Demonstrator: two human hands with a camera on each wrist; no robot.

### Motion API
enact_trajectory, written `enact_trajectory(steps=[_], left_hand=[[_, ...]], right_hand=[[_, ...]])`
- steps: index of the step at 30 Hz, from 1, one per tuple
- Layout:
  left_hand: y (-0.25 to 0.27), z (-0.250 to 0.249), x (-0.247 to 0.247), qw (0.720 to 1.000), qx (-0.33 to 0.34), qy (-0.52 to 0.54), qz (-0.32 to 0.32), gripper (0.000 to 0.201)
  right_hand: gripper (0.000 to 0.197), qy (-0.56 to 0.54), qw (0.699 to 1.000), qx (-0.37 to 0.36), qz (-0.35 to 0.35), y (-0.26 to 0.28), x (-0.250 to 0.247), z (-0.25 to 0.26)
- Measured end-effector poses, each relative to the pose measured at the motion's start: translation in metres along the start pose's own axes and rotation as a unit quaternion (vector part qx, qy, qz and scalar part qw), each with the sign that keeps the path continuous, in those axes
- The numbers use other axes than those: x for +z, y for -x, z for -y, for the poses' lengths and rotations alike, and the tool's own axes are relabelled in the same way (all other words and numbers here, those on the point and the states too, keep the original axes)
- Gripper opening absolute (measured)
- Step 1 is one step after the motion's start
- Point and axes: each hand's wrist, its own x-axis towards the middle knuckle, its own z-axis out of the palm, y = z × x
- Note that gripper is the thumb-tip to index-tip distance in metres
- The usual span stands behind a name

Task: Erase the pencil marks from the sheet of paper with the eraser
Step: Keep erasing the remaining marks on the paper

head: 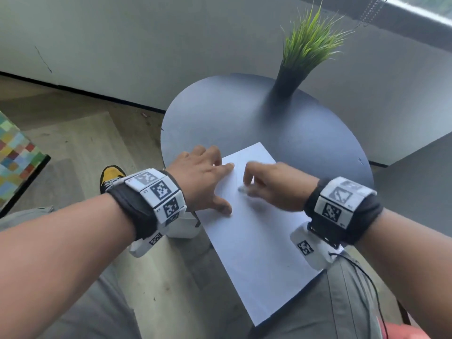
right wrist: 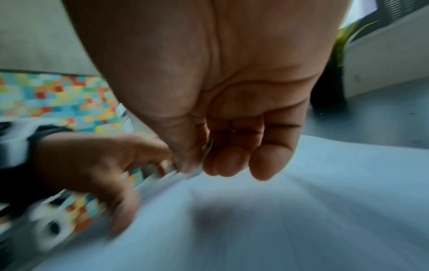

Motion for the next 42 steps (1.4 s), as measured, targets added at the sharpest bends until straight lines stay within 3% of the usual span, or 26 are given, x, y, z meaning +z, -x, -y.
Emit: enact_trajectory(steps=[2, 6, 8, 12, 17, 21, 22, 26, 30, 35, 39, 42], left_hand=[[-0.001, 0.001, 0.000, 1.000, -0.011, -0.002, 0.012, 0.105], [-0.005, 0.007, 0.003, 0.997, -0.045, 0.004, 0.066, 0.126], [-0.006, 0.010, 0.004, 0.996, -0.047, 0.004, 0.077, 0.131], [-0.005, 0.012, 0.003, 0.997, -0.018, -0.002, 0.081, 0.132], [-0.008, 0.009, -0.005, 0.994, 0.019, -0.039, 0.096, 0.134], [-0.007, 0.009, -0.008, 0.993, 0.027, -0.050, 0.106, 0.135], [-0.008, 0.009, -0.009, 0.993, 0.030, -0.052, 0.106, 0.134], [-0.008, 0.009, -0.010, 0.992, 0.031, -0.066, 0.107, 0.134], [-0.008, 0.010, -0.009, 0.992, 0.032, -0.060, 0.110, 0.135], [-0.009, 0.010, -0.009, 0.992, 0.031, -0.064, 0.108, 0.133], [-0.009, 0.011, -0.006, 0.992, 0.029, -0.058, 0.106, 0.135], [-0.011, 0.012, -0.005, 0.993, 0.031, -0.056, 0.101, 0.134]], right_hand=[[0.021, -0.042, 0.997, 0.038, -0.058, -0.017, -0.007, -0.006], [0.020, -0.067, 0.992, 0.077, -0.074, -0.039, -0.009, -0.007], [0.017, -0.033, 0.996, 0.051, -0.064, -0.036, -0.005, 0.001], [0.012, 0.022, 0.995, -0.074, 0.055, -0.015, 0.009, 0.021], [0.020, 0.017, 0.997, 0.023, -0.073, -0.032, -0.004, 0.000], [0.017, 0.052, 0.993, -0.084, 0.061, -0.018, 0.009, 0.017], [0.018, 0.058, 0.992, -0.086, 0.065, -0.017, 0.007, 0.018], [0.017, 0.040, 0.998, 0.002, -0.050, -0.029, -0.006, 0.002], [0.012, 0.093, 0.988, -0.103, 0.066, -0.014, 0.011, 0.020], [0.026, 0.072, 0.997, 0.004, -0.030, -0.024, 0.002, 0.007], [0.025, 0.152, 0.986, -0.067, 0.028, -0.001, 0.025, 0.029], [0.023, 0.142, 0.990, -0.009, -0.006, -0.015, 0.011, 0.020]])
